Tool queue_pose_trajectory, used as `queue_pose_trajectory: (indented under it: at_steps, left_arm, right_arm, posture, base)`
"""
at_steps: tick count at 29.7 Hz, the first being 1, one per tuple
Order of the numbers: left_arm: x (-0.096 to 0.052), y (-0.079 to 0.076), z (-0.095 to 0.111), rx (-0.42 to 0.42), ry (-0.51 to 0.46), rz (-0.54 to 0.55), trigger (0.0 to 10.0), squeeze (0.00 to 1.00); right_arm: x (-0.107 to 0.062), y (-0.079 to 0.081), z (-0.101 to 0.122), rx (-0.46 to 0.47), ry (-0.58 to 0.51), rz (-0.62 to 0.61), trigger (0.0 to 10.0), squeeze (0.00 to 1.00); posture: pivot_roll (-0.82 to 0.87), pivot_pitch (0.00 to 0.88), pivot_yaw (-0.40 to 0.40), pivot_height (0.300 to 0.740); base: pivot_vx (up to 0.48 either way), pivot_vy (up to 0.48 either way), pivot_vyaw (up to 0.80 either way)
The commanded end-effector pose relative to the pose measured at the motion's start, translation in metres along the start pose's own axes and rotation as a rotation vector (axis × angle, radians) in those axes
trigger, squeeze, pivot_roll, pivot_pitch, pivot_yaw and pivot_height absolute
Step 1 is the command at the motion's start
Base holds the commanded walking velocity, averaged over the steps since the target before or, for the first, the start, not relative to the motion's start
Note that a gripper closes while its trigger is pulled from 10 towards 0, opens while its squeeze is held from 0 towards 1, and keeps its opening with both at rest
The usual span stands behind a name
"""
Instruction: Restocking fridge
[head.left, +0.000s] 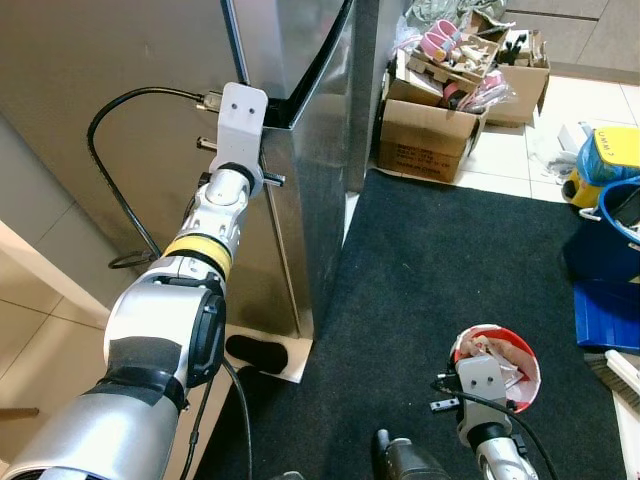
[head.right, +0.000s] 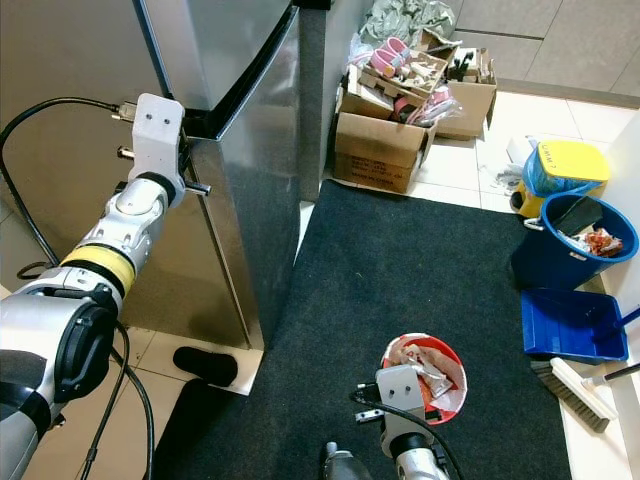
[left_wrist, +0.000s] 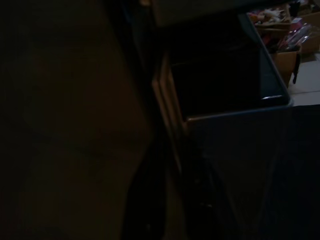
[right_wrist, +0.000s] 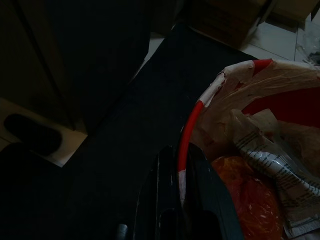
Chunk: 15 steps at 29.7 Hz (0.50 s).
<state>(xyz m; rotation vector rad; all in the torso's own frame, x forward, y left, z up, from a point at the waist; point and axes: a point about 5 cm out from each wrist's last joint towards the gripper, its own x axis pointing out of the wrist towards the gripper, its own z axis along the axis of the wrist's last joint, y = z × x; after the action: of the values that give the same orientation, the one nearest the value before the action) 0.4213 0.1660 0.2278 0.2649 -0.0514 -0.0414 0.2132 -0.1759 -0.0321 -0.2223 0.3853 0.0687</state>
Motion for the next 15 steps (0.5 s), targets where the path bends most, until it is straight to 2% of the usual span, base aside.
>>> queue_pose_trajectory:
  at_steps: [1,10,14,15]
  left_arm:
    - [-0.001,0.008,-0.005,-0.002,0.024,0.027,10.0,1.00]
    - [-0.001,0.008,-0.005,-0.013,0.023,0.018,10.0,1.00]
    - [-0.001,0.001,-0.006,-0.043,0.027,-0.026,10.0,1.00]
    - [-0.001,-0.010,-0.005,-0.061,0.025,-0.093,10.0,1.00]
  right_arm:
    - [-0.002,-0.002,-0.002,-0.001,0.005,-0.007,10.0,0.00]
    - [-0.002,-0.003,-0.001,-0.001,0.006,-0.007,10.0,0.00]
    - [-0.002,-0.003,-0.001,-0.002,0.007,-0.007,10.0,0.00]
    - [-0.002,-0.003,-0.001,-0.002,0.007,-0.006,10.0,0.00]
  posture:
    - [-0.15,0.193,0.022,0.727]
    - [-0.15,0.191,0.021,0.727]
    - [-0.15,0.191,0.020,0.727]
    - [-0.15,0.192,0.017,0.727]
  base:
    - [0.000,0.000,0.00]
    - [0.000,0.000,0.00]
    - [0.000,0.000,0.00]
    - [0.000,0.000,0.00]
